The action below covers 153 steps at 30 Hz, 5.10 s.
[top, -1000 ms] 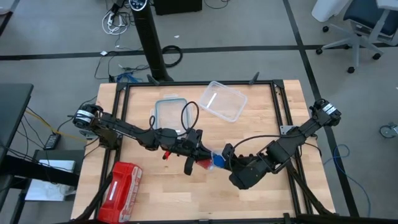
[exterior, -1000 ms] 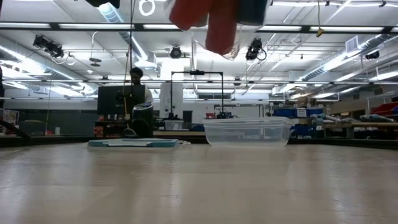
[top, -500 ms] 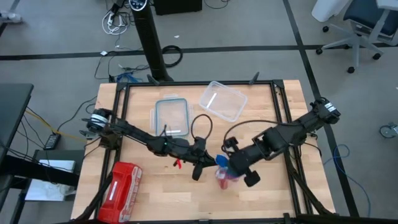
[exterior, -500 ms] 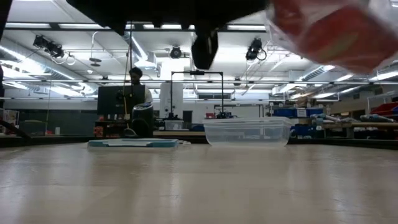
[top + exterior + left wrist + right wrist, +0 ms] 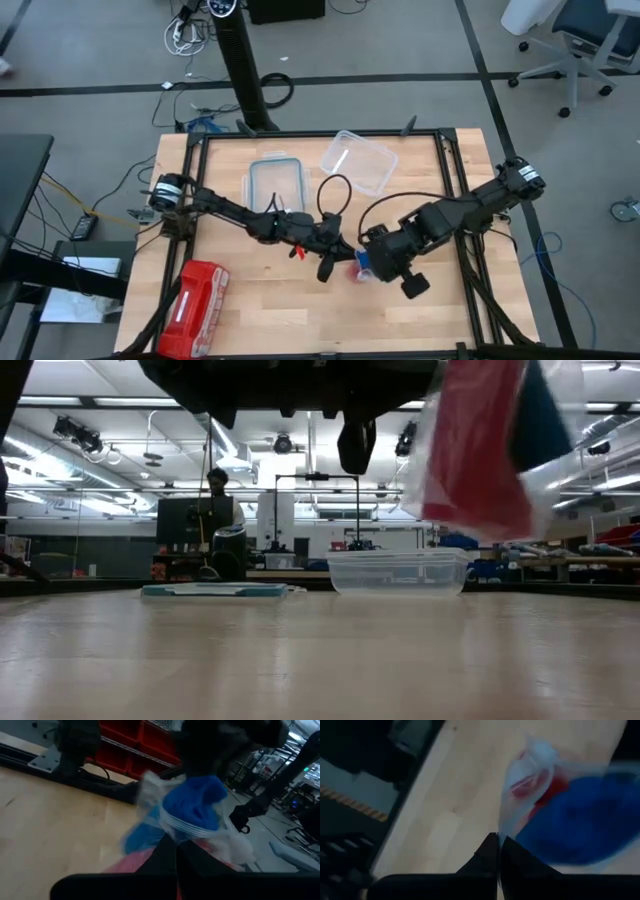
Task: Roll bandage
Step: Put the blue bandage into the transparent zip bag
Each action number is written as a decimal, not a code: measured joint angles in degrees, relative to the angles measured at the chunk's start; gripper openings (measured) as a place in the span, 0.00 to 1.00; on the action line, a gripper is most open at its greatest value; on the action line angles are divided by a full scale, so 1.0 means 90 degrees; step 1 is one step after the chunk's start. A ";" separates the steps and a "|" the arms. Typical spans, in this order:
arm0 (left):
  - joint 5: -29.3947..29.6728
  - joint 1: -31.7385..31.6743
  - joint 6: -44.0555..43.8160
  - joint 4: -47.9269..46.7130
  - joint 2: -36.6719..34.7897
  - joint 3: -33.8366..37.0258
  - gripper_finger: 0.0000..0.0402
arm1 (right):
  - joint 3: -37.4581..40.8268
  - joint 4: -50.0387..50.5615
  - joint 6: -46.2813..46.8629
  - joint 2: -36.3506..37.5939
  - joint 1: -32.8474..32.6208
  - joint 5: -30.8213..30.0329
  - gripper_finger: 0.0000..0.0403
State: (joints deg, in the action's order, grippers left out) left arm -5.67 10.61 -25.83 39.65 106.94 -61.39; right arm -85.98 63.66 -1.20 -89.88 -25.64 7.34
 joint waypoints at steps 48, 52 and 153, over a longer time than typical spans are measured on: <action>-0.0928 -0.0774 0.3156 -0.3722 -0.0153 -0.2382 0.00 | -0.0954 0.1711 0.2064 0.0407 -0.0643 -0.2827 0.00; -0.0086 -0.0408 0.3701 -0.3974 -0.0174 -0.2382 0.00 | -0.0949 0.1614 0.2107 0.0407 -0.0733 -0.2890 0.00; 0.2096 0.0544 0.2172 -0.4532 -0.0741 -0.0605 0.00 | -0.0305 -0.0514 0.1287 -0.0508 0.0102 -0.1178 0.18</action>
State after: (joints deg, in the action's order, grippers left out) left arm 13.19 15.51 -6.28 -1.14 100.27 -66.83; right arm -88.72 59.04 10.38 -94.45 -24.72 -3.26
